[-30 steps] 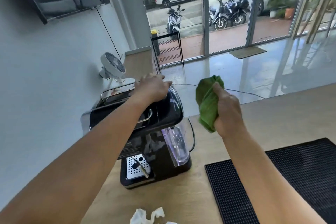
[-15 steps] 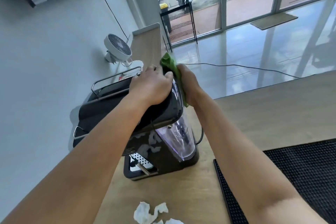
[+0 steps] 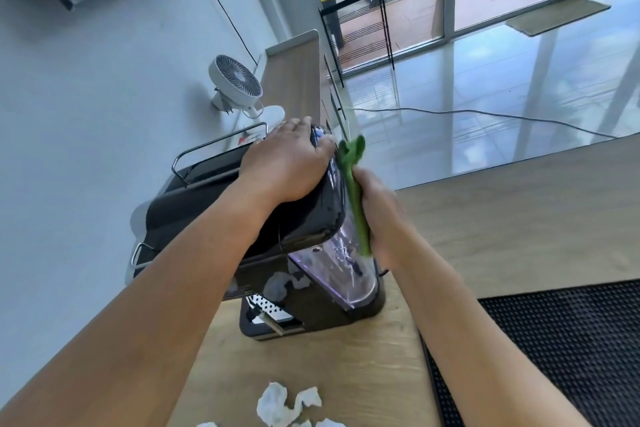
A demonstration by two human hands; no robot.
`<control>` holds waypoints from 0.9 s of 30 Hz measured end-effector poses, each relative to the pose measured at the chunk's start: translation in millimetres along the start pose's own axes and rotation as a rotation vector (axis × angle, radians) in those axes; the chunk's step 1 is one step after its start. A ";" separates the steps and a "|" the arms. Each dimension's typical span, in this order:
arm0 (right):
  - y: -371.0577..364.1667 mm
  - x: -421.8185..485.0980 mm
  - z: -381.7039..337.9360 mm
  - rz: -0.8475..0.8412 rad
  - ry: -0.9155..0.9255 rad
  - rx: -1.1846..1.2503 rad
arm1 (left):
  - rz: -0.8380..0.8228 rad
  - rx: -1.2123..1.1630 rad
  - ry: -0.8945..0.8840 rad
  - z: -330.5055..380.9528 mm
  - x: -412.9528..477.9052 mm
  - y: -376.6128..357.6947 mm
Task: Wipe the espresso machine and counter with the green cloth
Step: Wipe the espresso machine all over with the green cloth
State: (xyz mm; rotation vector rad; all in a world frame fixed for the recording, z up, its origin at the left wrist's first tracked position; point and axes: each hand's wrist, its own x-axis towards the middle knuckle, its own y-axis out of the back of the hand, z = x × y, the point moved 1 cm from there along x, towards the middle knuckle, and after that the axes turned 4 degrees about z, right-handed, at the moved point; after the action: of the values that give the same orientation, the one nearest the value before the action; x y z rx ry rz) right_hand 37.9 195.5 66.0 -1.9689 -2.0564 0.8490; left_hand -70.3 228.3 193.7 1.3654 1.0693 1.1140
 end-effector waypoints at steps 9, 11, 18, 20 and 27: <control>33.3 21.4 67.2 0.162 -0.156 -0.103 | -0.035 0.007 0.013 3.1 -6.3 2.6; 33.4 -1.3 69.7 0.181 -0.158 -0.081 | -0.038 0.012 0.010 5.0 -7.9 3.9; -6.6 0.6 -4.7 -0.015 0.091 0.001 | -0.049 0.028 0.008 7.0 -8.9 7.5; -3.4 10.2 -8.4 0.021 0.091 -0.056 | -0.050 0.023 0.004 6.8 -9.7 7.9; 21.3 -15.5 58.2 0.215 -0.171 -0.075 | -0.038 0.018 -0.002 7.0 -11.3 8.6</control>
State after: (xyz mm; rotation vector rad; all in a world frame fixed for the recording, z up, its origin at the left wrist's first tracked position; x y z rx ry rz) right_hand 29.3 163.6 11.4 -2.2621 -2.0168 1.0297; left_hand -65.1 215.3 201.2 1.3545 1.1025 1.0772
